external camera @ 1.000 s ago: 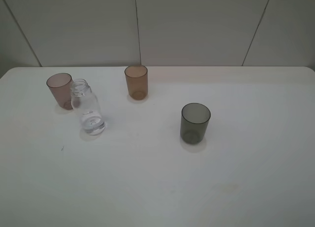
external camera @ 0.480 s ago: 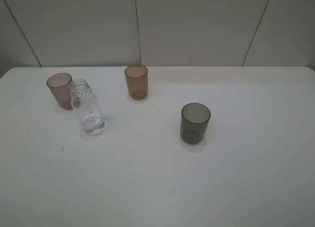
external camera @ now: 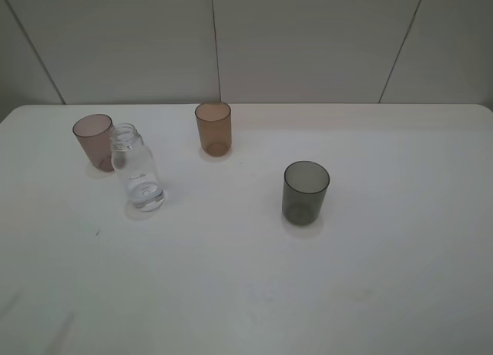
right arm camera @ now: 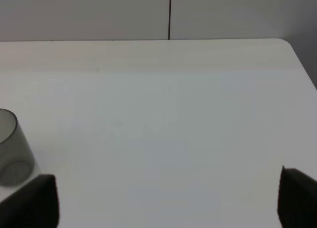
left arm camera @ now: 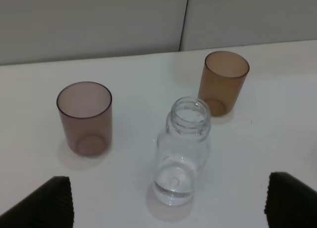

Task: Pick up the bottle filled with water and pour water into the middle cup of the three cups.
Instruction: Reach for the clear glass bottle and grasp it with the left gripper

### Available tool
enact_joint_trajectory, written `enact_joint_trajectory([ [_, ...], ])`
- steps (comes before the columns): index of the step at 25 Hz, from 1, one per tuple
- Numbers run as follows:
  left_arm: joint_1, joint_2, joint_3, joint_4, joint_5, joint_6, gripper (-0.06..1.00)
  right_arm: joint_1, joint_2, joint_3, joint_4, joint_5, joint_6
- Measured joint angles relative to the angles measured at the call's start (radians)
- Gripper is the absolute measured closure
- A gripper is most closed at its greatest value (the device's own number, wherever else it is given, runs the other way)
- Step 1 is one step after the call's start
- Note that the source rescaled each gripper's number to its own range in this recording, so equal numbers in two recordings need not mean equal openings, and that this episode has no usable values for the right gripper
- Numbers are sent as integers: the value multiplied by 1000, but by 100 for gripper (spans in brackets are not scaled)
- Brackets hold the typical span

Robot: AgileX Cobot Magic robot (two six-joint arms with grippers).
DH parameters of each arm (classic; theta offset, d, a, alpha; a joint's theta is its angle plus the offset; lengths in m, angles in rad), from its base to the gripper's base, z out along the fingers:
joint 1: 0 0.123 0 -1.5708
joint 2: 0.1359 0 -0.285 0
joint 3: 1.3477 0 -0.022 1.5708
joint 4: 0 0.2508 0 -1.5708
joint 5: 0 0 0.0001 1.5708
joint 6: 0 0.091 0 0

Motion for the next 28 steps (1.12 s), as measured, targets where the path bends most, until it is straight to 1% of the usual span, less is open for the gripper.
enact_joint_trajectory([
  [2, -14, 83, 32, -13, -79, -10, -6, 0, 0, 0, 0, 0, 0],
  [5, -45, 216, 76, -16, -225, -30, -6, 0, 0, 0, 0, 0, 0],
  [9, -112, 394, 127, 23, -459, -34, -6, 0, 0, 0, 0, 0, 0],
  [13, -169, 582, 170, 27, -670, -35, -6, 0, 0, 0, 0, 0, 0],
  [16, -192, 723, 227, 17, -864, -35, -6, 0, 0, 0, 0, 0, 0],
  [21, -218, 946, 351, 13, -1267, -57, -6, 0, 0, 0, 0, 0, 0],
  [24, -217, 1084, 399, 10, -1507, -63, -6, 0, 0, 0, 0, 0, 0],
  [25, -217, 1135, 403, 12, -1553, -63, -6, 0, 0, 0, 0, 0, 0],
  [26, -217, 1175, 403, 21, -1576, -63, -6, 0, 0, 0, 0, 0, 0],
  [28, -217, 1263, 396, 43, -1589, -57, -6, 0, 0, 0, -6, 0, 0],
])
